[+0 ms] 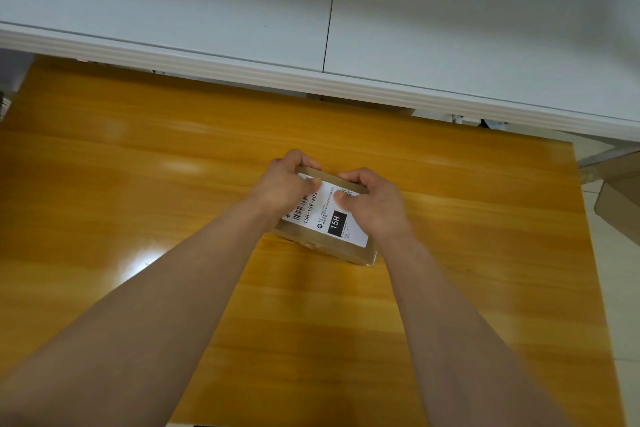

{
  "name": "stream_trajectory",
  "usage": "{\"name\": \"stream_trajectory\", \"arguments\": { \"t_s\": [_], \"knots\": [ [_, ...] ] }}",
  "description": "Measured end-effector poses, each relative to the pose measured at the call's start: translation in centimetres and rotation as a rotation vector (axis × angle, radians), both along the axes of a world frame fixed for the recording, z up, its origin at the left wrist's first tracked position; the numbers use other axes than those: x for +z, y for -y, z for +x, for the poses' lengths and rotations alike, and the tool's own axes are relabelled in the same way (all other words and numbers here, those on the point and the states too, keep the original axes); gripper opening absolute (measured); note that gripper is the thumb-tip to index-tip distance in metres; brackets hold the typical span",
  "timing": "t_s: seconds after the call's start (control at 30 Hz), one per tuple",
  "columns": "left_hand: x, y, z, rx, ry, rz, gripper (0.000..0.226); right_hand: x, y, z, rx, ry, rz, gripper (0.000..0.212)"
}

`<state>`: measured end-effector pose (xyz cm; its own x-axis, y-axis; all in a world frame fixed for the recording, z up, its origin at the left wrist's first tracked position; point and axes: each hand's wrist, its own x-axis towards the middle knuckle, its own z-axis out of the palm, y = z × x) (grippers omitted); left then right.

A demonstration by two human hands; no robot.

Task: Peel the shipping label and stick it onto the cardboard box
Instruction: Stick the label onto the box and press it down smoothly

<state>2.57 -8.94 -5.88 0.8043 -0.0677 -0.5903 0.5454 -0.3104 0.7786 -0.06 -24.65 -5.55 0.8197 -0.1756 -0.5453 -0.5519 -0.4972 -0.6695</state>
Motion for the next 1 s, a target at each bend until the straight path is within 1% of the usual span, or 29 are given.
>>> {"name": "stream_trajectory", "arguments": {
  "t_s": [0.07, 0.17, 0.2, 0.27, 0.3, 0.33, 0.37, 0.4, 0.47, 0.5, 0.53, 0.67, 0.73, 0.8, 0.87, 1.0],
  "knots": [
    [0.0, -0.2, 0.0, 0.022, -0.021, -0.052, 0.016, -0.2, 0.0, -0.1, -0.005, 0.023, -0.007, 0.024],
    [0.1, -0.3, -0.1, 0.015, -0.021, -0.081, 0.022, 0.5, -0.2, -0.3, 0.035, 0.045, -0.057, 0.014],
    [0.1, -0.4, -0.2, 0.009, -0.018, -0.082, 0.024, 0.8, -0.2, -0.3, 0.061, 0.031, -0.073, 0.019],
    [0.3, -0.6, -0.4, -0.003, -0.008, -0.095, 0.027, 1.1, -0.1, -0.3, 0.157, -0.009, -0.155, 0.042],
    [0.4, -0.7, -0.5, -0.016, -0.012, -0.112, 0.027, 1.3, -0.1, -0.3, 0.209, -0.009, -0.228, 0.054],
    [0.6, -0.9, -0.7, -0.033, -0.022, -0.139, 0.023, 1.3, -0.2, -0.3, 0.233, -0.004, -0.275, 0.063],
    [0.8, -1.1, -0.8, -0.057, -0.045, -0.176, 0.017, 1.5, -0.3, -0.4, 0.233, 0.003, -0.287, 0.065],
    [0.8, -1.3, -0.8, -0.092, -0.074, -0.202, 0.019, 1.3, -0.3, -0.4, 0.225, 0.007, -0.285, 0.064],
    [0.7, -1.7, -0.9, -0.172, -0.117, -0.200, 0.051, 1.2, -0.4, -0.3, 0.201, 0.013, -0.263, 0.055],
    [0.7, -1.7, -0.9, -0.185, -0.123, -0.190, 0.060, 1.0, -0.4, -0.3, 0.191, 0.014, -0.260, 0.051],
    [0.7, -1.7, -0.9, -0.180, -0.117, -0.192, 0.063, 1.1, -0.4, -0.2, 0.180, 0.012, -0.255, 0.048],
    [1.0, -1.6, -0.9, -0.148, -0.103, -0.226, 0.060, 1.2, -0.5, 0.1, 0.128, -0.029, -0.216, 0.041],
    [1.0, -1.6, -1.0, -0.150, -0.103, -0.229, 0.060, 1.2, -0.8, 0.3, 0.074, -0.061, -0.160, 0.036],
    [1.1, -1.4, -1.1, -0.141, -0.085, -0.209, 0.059, 0.9, -1.0, 0.7, -0.003, -0.079, -0.093, 0.040],
    [1.2, -1.0, -1.3, -0.106, -0.047, -0.172, 0.053, 0.2, -0.9, 1.0, -0.022, -0.077, -0.051, 0.046],
    [1.0, -0.3, -1.3, -0.034, -0.028, -0.108, 0.032, -0.1, -0.8, 1.1, -0.045, -0.061, -0.020, 0.046]
  ]
}}
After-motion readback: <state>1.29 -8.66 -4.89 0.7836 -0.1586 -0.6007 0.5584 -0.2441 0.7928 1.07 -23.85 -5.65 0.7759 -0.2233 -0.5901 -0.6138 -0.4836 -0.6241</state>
